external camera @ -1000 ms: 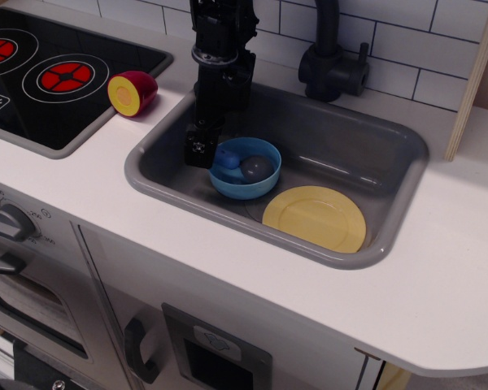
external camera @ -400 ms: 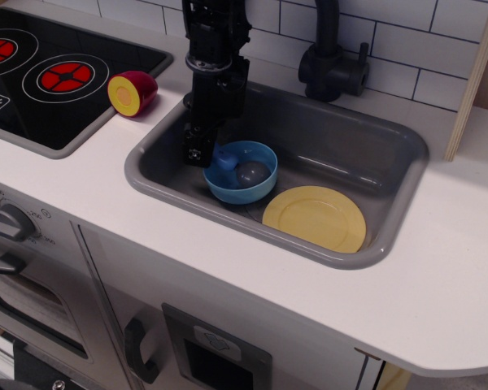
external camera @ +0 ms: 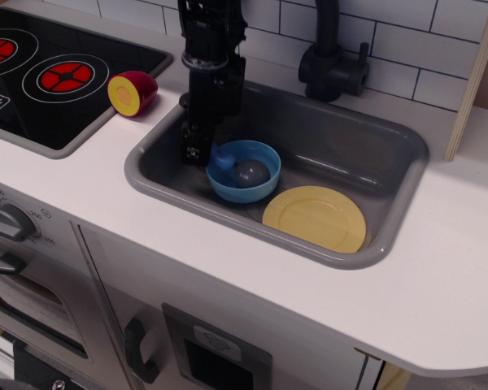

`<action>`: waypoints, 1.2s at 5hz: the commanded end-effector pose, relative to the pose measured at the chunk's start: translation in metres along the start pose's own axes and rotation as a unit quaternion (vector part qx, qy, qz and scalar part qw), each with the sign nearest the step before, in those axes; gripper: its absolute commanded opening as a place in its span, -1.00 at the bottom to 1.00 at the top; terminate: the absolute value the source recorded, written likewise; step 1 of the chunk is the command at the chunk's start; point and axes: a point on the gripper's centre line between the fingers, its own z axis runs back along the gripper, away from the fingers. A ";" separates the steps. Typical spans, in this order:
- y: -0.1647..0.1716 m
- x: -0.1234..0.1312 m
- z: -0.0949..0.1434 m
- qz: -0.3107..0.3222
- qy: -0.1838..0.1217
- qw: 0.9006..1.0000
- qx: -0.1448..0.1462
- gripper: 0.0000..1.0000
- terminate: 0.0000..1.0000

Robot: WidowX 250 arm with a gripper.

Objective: Take spoon out of bowl sink

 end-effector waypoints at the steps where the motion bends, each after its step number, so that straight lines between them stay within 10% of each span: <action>1: 0.026 -0.014 0.057 0.041 -0.037 0.997 0.053 -1.00 -1.00; 6: 0.002 0.051 0.070 -0.026 -0.084 0.994 0.058 -1.00 -1.00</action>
